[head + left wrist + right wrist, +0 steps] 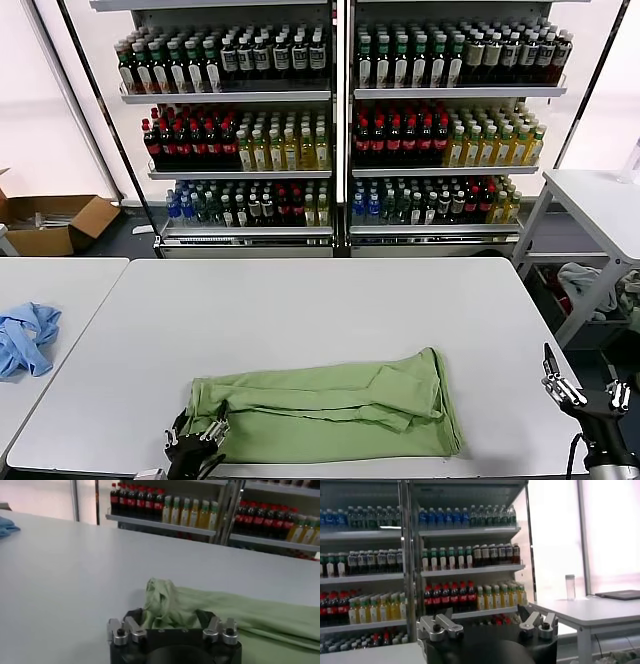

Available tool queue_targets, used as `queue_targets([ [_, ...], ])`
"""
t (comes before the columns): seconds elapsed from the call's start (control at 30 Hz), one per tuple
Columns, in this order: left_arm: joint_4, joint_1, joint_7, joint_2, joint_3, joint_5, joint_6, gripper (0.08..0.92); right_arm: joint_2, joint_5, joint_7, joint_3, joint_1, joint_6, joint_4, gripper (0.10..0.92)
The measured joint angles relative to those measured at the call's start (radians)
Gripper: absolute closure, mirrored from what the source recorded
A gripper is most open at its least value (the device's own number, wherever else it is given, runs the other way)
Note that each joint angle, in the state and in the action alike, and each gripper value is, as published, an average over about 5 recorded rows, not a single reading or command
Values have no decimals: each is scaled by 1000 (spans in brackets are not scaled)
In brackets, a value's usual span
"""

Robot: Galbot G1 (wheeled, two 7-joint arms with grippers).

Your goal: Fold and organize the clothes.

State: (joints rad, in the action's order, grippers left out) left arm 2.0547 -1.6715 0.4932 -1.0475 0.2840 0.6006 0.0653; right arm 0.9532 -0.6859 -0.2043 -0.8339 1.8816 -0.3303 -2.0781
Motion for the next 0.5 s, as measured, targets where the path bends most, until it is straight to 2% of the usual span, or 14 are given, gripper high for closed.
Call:
queue_targets([
  [0.5, -18, 16, -19, 4, -41, -52, -43, 736, 9, 5, -4, 19, -20, 1, -5, 203],
])
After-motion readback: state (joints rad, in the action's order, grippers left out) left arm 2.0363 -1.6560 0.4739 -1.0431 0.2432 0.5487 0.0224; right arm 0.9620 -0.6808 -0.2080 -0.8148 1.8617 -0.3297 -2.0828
